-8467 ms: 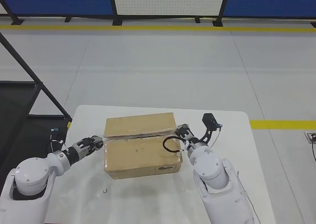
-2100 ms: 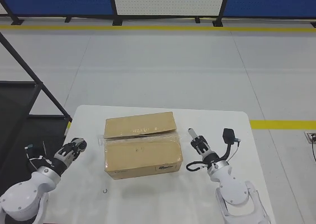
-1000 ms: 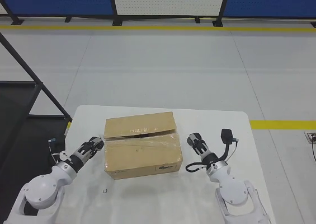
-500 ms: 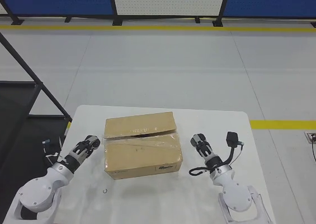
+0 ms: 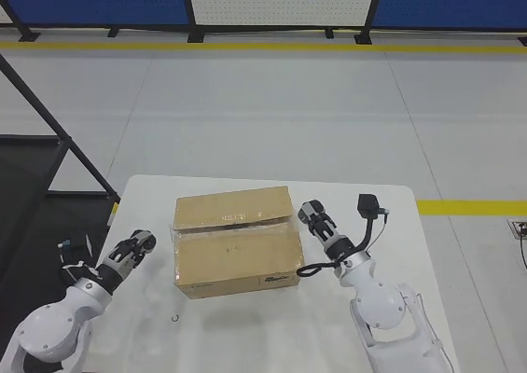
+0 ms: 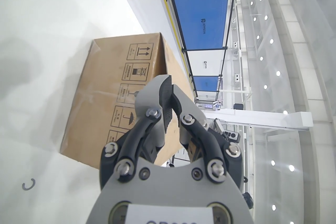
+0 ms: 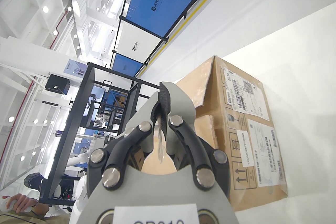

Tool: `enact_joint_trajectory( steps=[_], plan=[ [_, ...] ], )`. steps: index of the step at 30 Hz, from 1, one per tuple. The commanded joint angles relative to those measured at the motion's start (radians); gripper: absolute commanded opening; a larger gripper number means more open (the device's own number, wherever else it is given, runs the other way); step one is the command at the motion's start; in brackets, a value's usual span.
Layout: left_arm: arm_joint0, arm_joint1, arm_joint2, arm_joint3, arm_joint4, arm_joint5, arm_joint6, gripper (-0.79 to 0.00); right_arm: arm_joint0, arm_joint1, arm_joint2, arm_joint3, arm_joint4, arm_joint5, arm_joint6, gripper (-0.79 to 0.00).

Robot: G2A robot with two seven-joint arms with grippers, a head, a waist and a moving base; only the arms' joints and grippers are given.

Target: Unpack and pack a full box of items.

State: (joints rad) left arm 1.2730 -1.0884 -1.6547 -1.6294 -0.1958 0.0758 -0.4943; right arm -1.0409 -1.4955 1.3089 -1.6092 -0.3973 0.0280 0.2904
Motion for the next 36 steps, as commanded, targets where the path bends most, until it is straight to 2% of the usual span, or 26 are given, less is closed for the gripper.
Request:
enact_joint_trajectory(
  steps=[1, 10, 14, 16, 21, 23, 27, 31, 36],
  plan=[
    [0.008, 0.001, 0.006, -0.009, 0.005, -0.013, -0.016, 0.0, 0.016, 0.0, -0.009, 0.01, 0.0, 0.0, 0.005, -0.785],
    [-0.036, -0.005, 0.067, 0.005, 0.013, -0.011, -0.009, 0.0, 0.047, -0.002, -0.035, 0.028, 0.041, -0.04, 0.021, -0.785],
    [-0.051, -0.006, 0.083, 0.016, 0.018, -0.019, -0.012, -0.083, 0.044, -0.001, -0.039, 0.021, 0.081, -0.078, 0.034, -0.785],
    [-0.056, -0.007, 0.089, 0.02, 0.017, -0.023, -0.013, -0.132, 0.045, -0.001, -0.039, 0.022, 0.101, -0.093, 0.042, -0.785],
    [-0.066, -0.008, 0.1, 0.029, 0.013, -0.034, -0.012, -0.409, 0.06, 0.0, -0.047, 0.041, 0.118, -0.099, 0.054, -0.785],
    [-0.07, -0.009, 0.102, 0.034, 0.013, -0.035, -0.006, -0.449, 0.068, -0.001, -0.053, 0.049, 0.129, -0.105, 0.063, -0.785],
    [-0.078, -0.01, 0.105, 0.044, 0.008, -0.039, 0.002, -0.579, 0.084, -0.001, -0.064, 0.067, 0.139, -0.111, 0.067, -0.785],
    [-0.087, -0.011, 0.109, 0.053, 0.004, -0.037, 0.002, -0.785, 0.094, -0.001, -0.071, 0.081, 0.146, -0.115, 0.066, -0.785],
    [-0.092, -0.011, 0.112, 0.055, 0.004, -0.04, 0.0, -0.785, 0.098, 0.0, -0.072, 0.086, 0.15, -0.114, 0.063, -0.785]
  ],
)
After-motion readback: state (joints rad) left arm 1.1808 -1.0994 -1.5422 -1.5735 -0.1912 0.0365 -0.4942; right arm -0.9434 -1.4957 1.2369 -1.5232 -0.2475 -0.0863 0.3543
